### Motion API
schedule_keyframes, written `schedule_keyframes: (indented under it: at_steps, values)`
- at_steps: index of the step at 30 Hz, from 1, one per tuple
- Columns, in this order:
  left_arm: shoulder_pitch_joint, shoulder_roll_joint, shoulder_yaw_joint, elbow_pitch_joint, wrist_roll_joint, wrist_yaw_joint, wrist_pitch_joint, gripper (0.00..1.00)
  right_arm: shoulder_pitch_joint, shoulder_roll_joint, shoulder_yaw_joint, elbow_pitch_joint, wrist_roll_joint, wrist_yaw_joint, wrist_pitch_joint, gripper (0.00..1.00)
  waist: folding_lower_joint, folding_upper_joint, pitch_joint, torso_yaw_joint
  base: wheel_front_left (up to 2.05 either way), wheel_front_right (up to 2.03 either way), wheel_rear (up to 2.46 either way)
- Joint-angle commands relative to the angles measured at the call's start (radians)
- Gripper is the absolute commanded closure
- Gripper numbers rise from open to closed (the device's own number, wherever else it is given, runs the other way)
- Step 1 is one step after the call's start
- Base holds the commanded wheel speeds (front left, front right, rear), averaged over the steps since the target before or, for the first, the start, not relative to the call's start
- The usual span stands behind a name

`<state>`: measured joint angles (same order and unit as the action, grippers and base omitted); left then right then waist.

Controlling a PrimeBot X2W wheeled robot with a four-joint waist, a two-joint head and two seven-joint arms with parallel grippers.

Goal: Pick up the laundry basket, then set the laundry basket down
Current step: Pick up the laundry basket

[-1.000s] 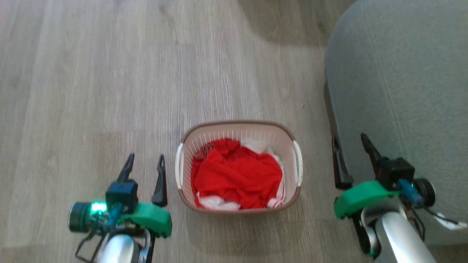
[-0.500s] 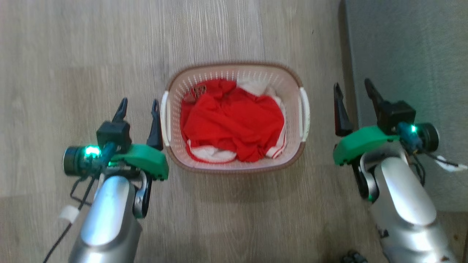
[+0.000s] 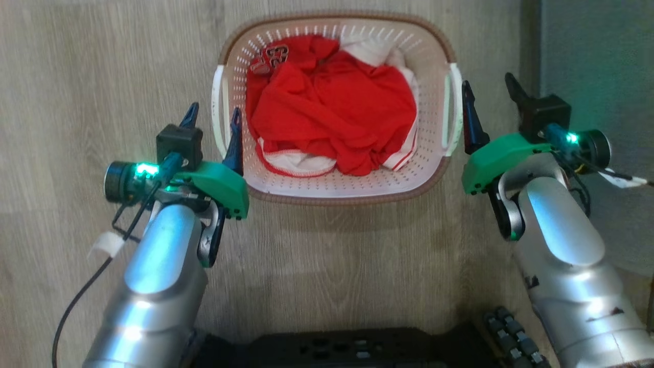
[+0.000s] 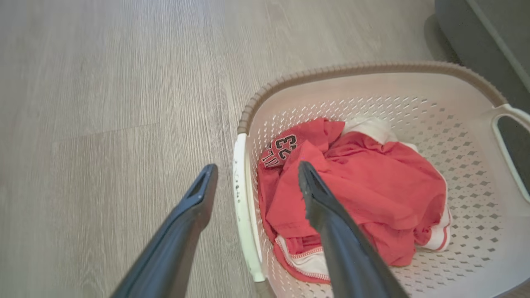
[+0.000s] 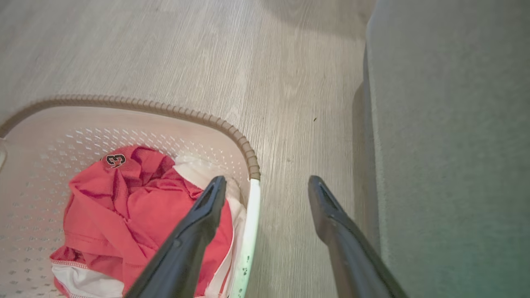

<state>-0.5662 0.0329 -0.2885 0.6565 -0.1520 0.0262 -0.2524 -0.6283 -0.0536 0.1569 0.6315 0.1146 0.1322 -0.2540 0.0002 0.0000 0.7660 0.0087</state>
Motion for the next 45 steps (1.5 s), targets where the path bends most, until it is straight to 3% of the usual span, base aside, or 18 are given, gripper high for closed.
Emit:
schedule_keyframes:
  at_steps: [1,11,36,37,39,42,44,45]
  values:
    - [-0.008,0.017,0.011,0.006,-0.011,-0.004,-0.009,0.0,0.005,0.003,0.025,0.006,0.014,-0.002,-0.008,0.0,-0.0002,0.0,0.044,0.013,0.0,0.0,0.0]
    - [-0.096,0.017,-0.034,0.119,-0.032,0.0,-0.009,0.0,-0.068,0.003,0.057,0.129,0.052,-0.002,-0.008,0.0,-0.0002,0.0,0.139,0.027,0.0,0.0,0.0]
    - [-0.261,0.017,-0.101,0.231,-0.065,0.001,-0.009,0.0,-0.163,0.003,0.094,0.199,0.093,-0.002,-0.008,0.0,-0.0002,0.0,0.26,0.043,0.0,0.0,0.0]
    - [-0.264,0.017,-0.105,0.231,-0.068,0.002,-0.009,0.02,-0.165,0.003,0.095,0.202,0.095,-0.002,-0.008,0.07,-0.0002,0.0,0.261,0.043,0.0,0.0,0.0]
    - [-0.268,0.017,-0.113,0.232,-0.074,0.004,-0.009,0.22,-0.169,0.003,0.098,0.206,0.1,-0.002,-0.008,0.44,-0.0002,0.0,0.264,0.043,0.0,0.0,0.0]
    - [-0.272,0.017,-0.124,0.236,-0.083,0.005,-0.009,0.52,-0.172,0.003,0.102,0.216,0.109,-0.002,-0.008,0.62,-0.0002,0.0,0.265,0.043,0.0,0.0,0.0]
    - [-0.274,0.017,-0.131,0.236,-0.089,0.007,-0.009,0.66,-0.175,0.003,0.105,0.224,0.113,-0.002,-0.008,0.91,-0.0002,0.0,0.265,0.043,0.0,0.0,0.0]
    - [-0.275,0.017,-0.135,0.236,-0.092,0.007,-0.009,0.82,-0.177,0.003,0.105,0.228,0.114,-0.002,-0.008,1.0,-0.0002,0.0,0.264,0.043,0.0,0.0,0.0]
